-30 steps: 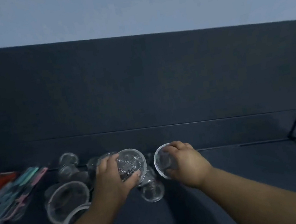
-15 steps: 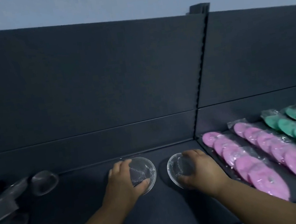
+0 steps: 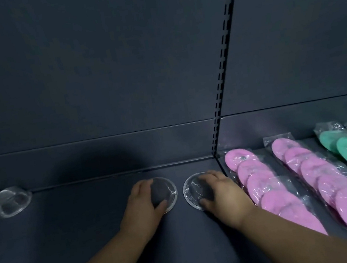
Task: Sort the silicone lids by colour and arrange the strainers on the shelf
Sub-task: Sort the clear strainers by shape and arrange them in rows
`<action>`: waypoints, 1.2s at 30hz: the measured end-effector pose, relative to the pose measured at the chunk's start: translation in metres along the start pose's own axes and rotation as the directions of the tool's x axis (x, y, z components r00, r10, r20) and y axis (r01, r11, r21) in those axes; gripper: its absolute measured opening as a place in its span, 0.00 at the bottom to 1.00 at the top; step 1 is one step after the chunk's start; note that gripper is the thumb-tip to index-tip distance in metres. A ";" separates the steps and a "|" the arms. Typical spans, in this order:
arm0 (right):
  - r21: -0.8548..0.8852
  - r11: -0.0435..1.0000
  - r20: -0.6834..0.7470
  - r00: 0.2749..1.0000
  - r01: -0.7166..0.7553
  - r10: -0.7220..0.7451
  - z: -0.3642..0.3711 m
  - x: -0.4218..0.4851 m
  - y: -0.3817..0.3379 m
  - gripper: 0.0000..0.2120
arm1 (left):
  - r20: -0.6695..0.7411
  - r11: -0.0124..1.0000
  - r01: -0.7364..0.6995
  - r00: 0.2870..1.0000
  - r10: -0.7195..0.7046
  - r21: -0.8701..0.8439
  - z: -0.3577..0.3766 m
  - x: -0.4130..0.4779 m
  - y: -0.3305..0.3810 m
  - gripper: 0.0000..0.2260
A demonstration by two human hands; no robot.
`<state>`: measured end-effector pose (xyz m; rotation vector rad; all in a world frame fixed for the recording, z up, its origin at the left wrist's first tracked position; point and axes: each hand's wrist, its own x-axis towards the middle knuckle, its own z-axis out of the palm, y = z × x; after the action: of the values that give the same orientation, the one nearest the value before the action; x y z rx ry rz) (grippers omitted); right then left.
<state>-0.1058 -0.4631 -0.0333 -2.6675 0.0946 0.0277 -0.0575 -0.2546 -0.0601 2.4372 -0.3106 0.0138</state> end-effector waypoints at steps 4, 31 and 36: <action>0.006 1.000 -0.007 1.000 -0.011 0.011 0.005 0.013 0.006 0.27 | -0.036 1.000 -0.021 0.999 0.022 0.020 0.005 -0.004 -0.004 0.26; -0.205 0.962 0.005 0.983 0.181 -0.184 0.020 0.028 -0.053 0.31 | -0.001 0.928 0.066 0.997 -0.071 0.366 -0.040 -0.007 -0.025 0.32; -0.206 0.933 0.178 0.949 0.296 -0.261 0.038 0.012 -0.129 0.33 | -0.077 0.850 0.167 0.986 -0.149 0.500 -0.105 -0.046 -0.076 0.32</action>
<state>-0.0847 -0.3322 -0.0087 -2.8730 -0.3583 0.1534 -0.0776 -0.1215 -0.0306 2.9768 -0.0907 0.0749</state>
